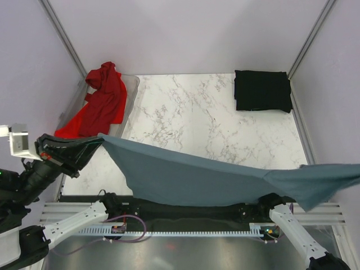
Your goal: Fold and stack the t-shirts
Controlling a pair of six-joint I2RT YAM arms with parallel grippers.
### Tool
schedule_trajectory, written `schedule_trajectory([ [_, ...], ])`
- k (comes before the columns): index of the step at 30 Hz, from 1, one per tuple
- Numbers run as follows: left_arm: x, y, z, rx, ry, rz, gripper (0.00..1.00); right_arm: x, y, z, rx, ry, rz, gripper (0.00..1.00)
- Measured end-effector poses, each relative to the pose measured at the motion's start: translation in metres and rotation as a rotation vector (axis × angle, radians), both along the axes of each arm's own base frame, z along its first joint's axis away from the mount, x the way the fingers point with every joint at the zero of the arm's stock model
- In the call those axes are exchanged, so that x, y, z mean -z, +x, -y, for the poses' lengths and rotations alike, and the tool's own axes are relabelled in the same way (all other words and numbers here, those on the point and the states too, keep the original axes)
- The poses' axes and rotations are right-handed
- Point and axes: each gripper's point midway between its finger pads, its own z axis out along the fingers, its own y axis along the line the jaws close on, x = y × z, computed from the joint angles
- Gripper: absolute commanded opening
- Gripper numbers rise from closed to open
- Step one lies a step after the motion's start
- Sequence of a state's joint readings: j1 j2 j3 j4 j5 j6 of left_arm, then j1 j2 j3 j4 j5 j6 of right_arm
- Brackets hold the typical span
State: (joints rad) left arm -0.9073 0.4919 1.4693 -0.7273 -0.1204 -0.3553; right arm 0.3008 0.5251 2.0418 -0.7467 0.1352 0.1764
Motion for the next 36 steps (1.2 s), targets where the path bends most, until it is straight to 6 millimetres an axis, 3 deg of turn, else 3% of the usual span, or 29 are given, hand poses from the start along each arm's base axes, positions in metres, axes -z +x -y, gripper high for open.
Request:
schedule_trajectory([
  [4,-0.027,-0.008,-0.007,0.006,-0.043,0.094,0.02,-0.024,-0.032,0.010,0.025,0.010,0.109,0.00],
  [7,-0.036,0.006,-0.010,-0.066,-0.048,0.088,0.02,-0.032,-0.024,0.011,0.044,0.020,0.102,0.00],
  [10,-0.033,0.051,-0.004,-0.241,-0.003,-0.012,0.02,-0.033,0.031,0.003,0.084,0.033,-0.025,0.00],
  [12,-0.016,0.091,0.009,-0.378,0.066,-0.108,0.02,-0.019,0.103,-0.007,0.126,0.037,-0.185,0.00],
  [15,0.042,0.157,0.040,-0.542,0.265,-0.252,0.02,0.038,0.233,-0.030,0.195,-0.001,-0.487,0.00],
  [17,0.091,0.205,0.048,-0.617,0.382,-0.365,0.02,0.105,0.332,-0.052,0.240,-0.059,-0.726,0.00],
  [19,0.146,0.250,0.034,-0.698,0.473,-0.502,0.02,0.175,0.412,-0.070,0.283,-0.117,-0.924,0.00],
  [20,0.177,0.272,0.023,-0.741,0.519,-0.579,0.02,0.206,0.443,-0.076,0.303,-0.141,-0.999,0.00],
  [21,0.209,0.293,0.009,-0.779,0.563,-0.663,0.02,0.251,0.479,-0.084,0.327,-0.178,-1.097,0.00],
  [23,0.268,0.327,-0.012,-0.820,0.639,-0.814,0.02,0.323,0.528,-0.095,0.361,-0.233,-1.250,0.35],
  [24,0.292,0.342,-0.018,-0.827,0.660,-0.871,0.09,0.357,0.548,-0.100,0.371,-0.263,-1.327,0.53],
  [25,0.320,0.355,-0.026,-0.829,0.685,-0.942,0.34,0.380,0.565,-0.105,0.377,-0.286,-1.373,0.76],
  [26,0.338,0.362,-0.031,-0.826,0.701,-0.986,0.57,0.402,0.580,-0.109,0.378,-0.298,-1.405,0.83],
  [27,0.360,0.368,-0.038,-0.819,0.714,-1.044,0.74,0.420,0.586,-0.111,0.379,-0.318,-1.434,0.89],
  [29,0.385,0.365,-0.048,-0.818,0.724,-1.128,0.90,0.439,0.581,-0.111,0.378,-0.348,-1.489,0.94],
  [32,0.376,0.361,-0.047,-0.812,0.693,-1.129,0.93,0.425,0.565,-0.110,0.352,-0.336,-1.465,0.95],
  [36,0.350,0.337,-0.045,-0.804,0.656,-1.082,0.92,0.392,0.516,-0.108,0.275,-0.276,-1.384,0.95],
])
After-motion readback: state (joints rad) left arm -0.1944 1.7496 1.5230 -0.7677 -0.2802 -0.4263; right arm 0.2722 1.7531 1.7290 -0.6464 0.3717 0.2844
